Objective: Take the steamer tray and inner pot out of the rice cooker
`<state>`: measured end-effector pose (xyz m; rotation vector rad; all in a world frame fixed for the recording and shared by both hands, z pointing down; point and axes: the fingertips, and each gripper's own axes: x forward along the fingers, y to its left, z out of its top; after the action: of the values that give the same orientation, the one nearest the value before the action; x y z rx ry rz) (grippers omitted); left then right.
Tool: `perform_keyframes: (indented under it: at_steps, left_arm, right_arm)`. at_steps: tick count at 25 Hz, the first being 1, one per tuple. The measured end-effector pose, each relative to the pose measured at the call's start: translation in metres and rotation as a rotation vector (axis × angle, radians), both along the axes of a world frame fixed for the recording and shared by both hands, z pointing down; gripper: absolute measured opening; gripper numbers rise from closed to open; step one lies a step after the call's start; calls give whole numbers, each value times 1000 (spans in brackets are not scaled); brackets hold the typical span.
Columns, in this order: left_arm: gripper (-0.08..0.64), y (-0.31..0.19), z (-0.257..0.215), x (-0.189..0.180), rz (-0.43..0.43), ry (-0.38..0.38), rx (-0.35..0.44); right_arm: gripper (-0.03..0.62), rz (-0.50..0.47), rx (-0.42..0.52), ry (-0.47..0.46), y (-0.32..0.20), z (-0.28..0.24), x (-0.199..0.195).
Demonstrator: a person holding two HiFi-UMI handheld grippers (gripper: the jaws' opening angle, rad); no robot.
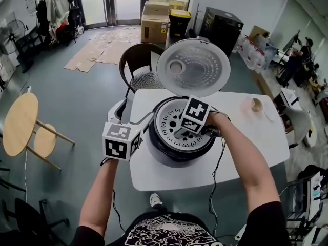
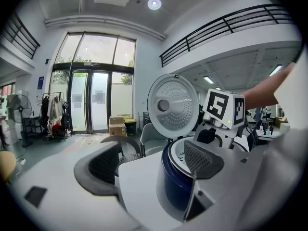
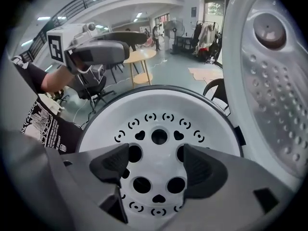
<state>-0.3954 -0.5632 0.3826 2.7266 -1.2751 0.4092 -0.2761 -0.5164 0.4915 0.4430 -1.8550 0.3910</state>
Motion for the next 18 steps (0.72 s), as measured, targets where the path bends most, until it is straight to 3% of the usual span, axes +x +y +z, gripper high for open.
perform_keyframes:
  at_steps: [7,18]
  left_arm:
    - [414,-1,0,-2,28,-6,-2]
    - [414,2,-8,-10,32,-16,8]
  right_arm:
    - [368,18,-75,57,0,12,-3]
    - [320,-20,-111,138,5,14,-4]
